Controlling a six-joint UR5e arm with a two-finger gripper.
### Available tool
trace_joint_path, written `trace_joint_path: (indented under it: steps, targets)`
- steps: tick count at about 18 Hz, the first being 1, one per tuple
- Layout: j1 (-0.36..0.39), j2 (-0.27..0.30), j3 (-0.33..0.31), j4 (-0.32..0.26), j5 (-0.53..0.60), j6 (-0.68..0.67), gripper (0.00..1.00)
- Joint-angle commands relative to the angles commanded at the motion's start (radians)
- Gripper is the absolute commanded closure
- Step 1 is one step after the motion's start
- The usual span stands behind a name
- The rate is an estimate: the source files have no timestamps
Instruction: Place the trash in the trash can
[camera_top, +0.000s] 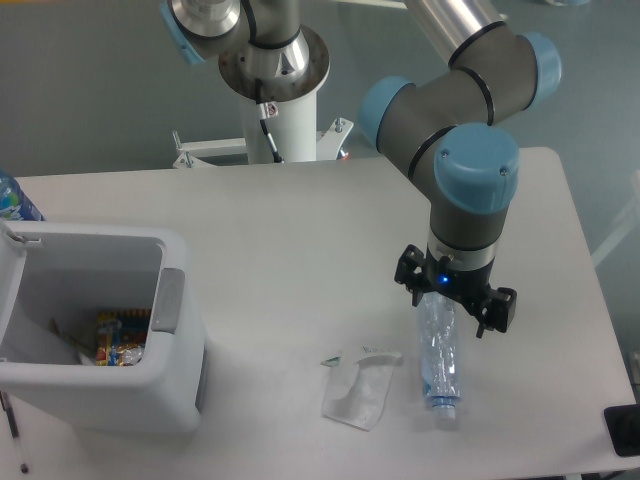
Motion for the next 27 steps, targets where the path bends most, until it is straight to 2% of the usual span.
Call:
trace_joint_path:
  steps: [14,18,21,24,26,27]
  targets:
    - [-0.002,0.000,0.000,-0.005,0.000,0.000,0.00]
    - [-0.002,0.018,-0.057,-0.003,-0.015,0.003,0.00]
    - [-0.021,0.020,-0.067,0.000,-0.029,-0.018,0.00]
    - [-0.051,0.009,-0.093,0.055,-0.029,-0.135,0.00]
    - [-0.069,-0.001,-0.147,0.151,-0.029,-0.182,0.00]
    - [-0.081,-0.005,-0.176,0.225,-0.028,-0.202,0.00]
